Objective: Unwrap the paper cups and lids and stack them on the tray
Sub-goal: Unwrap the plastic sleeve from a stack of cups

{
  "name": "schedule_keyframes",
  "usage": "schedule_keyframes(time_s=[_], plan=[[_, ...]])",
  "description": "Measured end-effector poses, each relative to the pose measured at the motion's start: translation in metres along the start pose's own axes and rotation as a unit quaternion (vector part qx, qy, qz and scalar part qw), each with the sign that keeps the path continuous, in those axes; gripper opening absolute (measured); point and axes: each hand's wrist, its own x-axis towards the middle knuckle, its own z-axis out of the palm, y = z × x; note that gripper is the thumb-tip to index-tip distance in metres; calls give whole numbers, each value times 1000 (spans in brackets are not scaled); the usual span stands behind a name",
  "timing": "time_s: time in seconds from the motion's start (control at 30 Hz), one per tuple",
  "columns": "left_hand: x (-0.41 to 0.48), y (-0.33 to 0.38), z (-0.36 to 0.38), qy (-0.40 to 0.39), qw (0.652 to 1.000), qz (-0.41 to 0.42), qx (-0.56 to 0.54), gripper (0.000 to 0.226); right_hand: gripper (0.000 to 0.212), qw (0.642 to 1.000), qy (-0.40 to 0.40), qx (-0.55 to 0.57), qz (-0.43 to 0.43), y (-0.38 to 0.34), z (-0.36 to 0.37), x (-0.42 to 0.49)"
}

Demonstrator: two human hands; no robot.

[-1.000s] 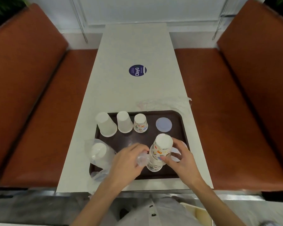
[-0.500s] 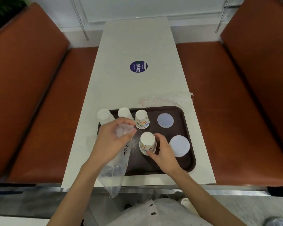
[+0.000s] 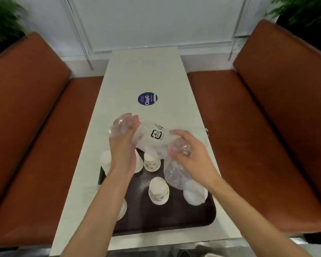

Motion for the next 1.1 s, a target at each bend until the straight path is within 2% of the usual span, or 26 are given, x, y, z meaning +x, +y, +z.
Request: schedule_keyframes(time_s=[0.07,0.13,0.23,0.33,0.43,0.5,0.6,0.7,0.83,0.87,0.93,1.0,1.1], plan=[[11,-2,-3,-11,998,-12,60,41,42,995,7,-103,-16,5,-34,39],[19,-1,-13,0,996,-6,87,47,43,977,4,-208,-42,13,-60,79],[24,-5,-31,4,994,6,109,34,49,933,-27,-349,-87,31,-78,139],[12,-6,-40,-35,995,-32,90,18,56,868,-68,-481,-104,51,-76,194],[-2,-6,-45,0,992,-49,114,28,66,810,-135,-561,-103,73,-53,222],[-14,-4,-54,20,989,-35,143,23,72,782,-188,-588,-83,91,-37,222],[-33,2,-83,39,978,18,203,15,75,796,-216,-564,-45,107,-24,213],[-60,-1,-126,72,931,85,348,12,70,838,-209,-499,-66,96,-20,201],[-91,-35,-172,52,839,46,539,66,50,911,-178,-343,-140,56,-14,159],[-92,-46,-177,44,820,53,568,74,43,922,-171,-308,-160,46,-11,144],[-88,-63,-183,48,796,89,597,70,34,938,-172,-237,-184,26,-2,112],[-80,-71,-185,54,800,108,588,59,29,950,-190,-170,-179,13,7,78],[-68,-68,-194,71,837,104,532,48,27,965,-213,-65,-141,3,24,26]])
